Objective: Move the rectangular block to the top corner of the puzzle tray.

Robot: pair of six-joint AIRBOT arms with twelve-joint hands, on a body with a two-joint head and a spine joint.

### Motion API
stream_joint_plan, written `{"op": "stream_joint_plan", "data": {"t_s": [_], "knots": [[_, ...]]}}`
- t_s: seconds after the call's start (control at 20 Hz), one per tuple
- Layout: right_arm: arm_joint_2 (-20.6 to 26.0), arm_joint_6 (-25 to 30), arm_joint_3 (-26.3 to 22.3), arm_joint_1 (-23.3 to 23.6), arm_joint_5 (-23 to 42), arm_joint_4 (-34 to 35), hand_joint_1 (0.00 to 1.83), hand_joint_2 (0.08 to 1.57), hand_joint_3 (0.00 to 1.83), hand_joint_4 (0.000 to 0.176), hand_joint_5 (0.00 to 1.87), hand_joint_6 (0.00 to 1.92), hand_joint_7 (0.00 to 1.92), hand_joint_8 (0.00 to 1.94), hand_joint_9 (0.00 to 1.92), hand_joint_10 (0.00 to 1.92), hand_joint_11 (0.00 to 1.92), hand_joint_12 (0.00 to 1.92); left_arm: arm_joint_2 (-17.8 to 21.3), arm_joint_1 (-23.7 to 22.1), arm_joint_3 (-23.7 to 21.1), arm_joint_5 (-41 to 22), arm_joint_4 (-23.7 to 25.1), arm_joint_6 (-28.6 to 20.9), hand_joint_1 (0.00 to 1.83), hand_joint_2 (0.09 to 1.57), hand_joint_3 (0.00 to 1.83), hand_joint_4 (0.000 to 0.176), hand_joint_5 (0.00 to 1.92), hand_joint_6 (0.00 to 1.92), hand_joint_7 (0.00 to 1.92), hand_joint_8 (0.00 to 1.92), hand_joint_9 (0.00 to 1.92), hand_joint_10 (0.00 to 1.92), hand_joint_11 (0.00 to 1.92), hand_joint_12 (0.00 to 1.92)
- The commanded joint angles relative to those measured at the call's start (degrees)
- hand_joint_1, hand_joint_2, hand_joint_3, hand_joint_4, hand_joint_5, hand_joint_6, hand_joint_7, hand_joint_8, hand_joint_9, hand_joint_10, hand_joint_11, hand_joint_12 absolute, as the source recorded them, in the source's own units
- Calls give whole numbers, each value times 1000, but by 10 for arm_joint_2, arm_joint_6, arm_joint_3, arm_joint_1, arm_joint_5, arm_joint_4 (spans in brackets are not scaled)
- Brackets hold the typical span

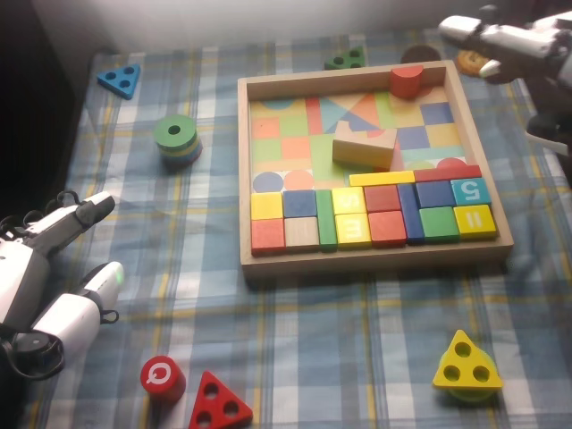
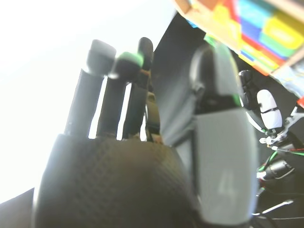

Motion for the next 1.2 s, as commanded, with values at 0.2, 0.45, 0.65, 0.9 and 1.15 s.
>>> {"op": "stream_joint_plan", "data": {"t_s": [0.2, 0.45, 0.65, 0.9, 1.15], "knots": [[-31, 10, 24, 52, -16, -48, 1682, 1016, 0, 0, 289, 10, 1347, 1941, 1562, 1921, 1476, 1921, 1, -3, 2, -62, 25, -5, 715, 1422, 0, 13, 418, 0, 415, 0, 309, 6, 0, 755], [-79, 217, 107, 86, -50, -163, 1775, 1076, 19, 0, 377, 20, 1451, 1941, 1596, 1921, 1553, 1921, 1, -1, 1, -63, 25, -5, 689, 1406, 0, 38, 413, 1, 440, 2, 315, 6, 0, 808], [-93, 217, 122, 128, -113, -231, 1690, 1105, 36, 0, 440, 15, 1426, 1941, 1580, 1921, 1586, 1921, 1, -1, 1, -63, 25, -5, 708, 1414, 0, 11, 441, 4, 429, 2, 308, 0, 0, 730], [-109, 310, 151, 155, -158, -346, 1560, 1134, 67, 0, 437, 12, 1360, 1941, 1517, 1921, 1524, 1921, 0, -1, 1, -60, 25, -5, 692, 1403, 1, 26, 431, 0, 452, 1, 328, 4, 0, 825], [-136, 388, 182, 170, -177, -433, 1622, 1103, 70, 0, 466, 18, 1355, 1941, 1486, 1921, 1470, 1921, 1, -1, 1, -58, 25, -5, 675, 1410, 0, 37, 421, 0, 433, 0, 306, 6, 0, 746]]}}
